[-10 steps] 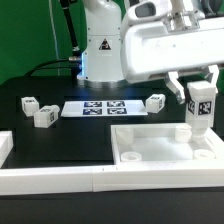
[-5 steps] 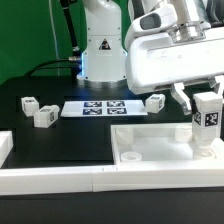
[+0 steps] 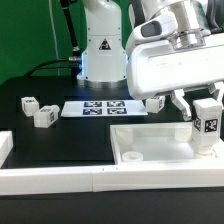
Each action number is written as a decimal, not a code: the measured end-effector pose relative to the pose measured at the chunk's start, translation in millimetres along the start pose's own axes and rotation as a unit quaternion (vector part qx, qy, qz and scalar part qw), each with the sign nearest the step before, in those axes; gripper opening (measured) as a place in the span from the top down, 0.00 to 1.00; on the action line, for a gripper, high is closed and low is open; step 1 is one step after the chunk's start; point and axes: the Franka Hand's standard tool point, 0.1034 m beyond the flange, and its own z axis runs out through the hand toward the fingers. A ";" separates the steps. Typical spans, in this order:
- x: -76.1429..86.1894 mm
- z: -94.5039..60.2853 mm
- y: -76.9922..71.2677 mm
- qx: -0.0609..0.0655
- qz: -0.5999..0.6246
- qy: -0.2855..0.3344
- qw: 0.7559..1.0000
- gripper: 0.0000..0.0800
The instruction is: Assemble square table
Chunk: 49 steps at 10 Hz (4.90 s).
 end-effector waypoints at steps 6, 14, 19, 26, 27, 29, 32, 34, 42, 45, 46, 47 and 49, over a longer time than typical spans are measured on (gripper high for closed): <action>-9.0 4.6 -2.4 -0.020 0.033 -0.001 0.999 0.64; -12.9 6.5 -1.8 -0.019 0.034 -0.011 0.999 0.19; -7.2 2.5 5.8 -0.016 0.035 -0.032 0.999 0.19; 1.7 6.5 0.5 0.041 0.071 -0.241 0.967 0.19; 2.6 10.2 -5.9 0.049 0.077 -0.271 0.958 0.19; 5.4 10.8 -7.7 0.051 0.082 -0.279 0.956 0.20; 5.0 10.8 -5.0 0.032 0.140 -0.281 0.949 0.59; 4.4 11.0 -0.8 0.013 0.197 -0.282 0.939 0.61; 3.6 14.2 4.4 -0.067 0.590 -0.208 0.777 0.63; 3.1 14.5 3.5 -0.074 0.658 -0.205 0.721 0.63; 2.8 14.2 4.2 -0.065 0.625 -0.210 0.749 0.53; 3.3 12.8 4.1 -0.053 0.558 -0.226 0.797 0.30; 7.4 11.5 -6.2 -0.039 0.445 -0.242 0.861 0.21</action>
Offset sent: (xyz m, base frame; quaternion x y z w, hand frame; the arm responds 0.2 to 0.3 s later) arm -0.0064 0.0086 -0.0189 -0.0532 0.0065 0.0177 0.9984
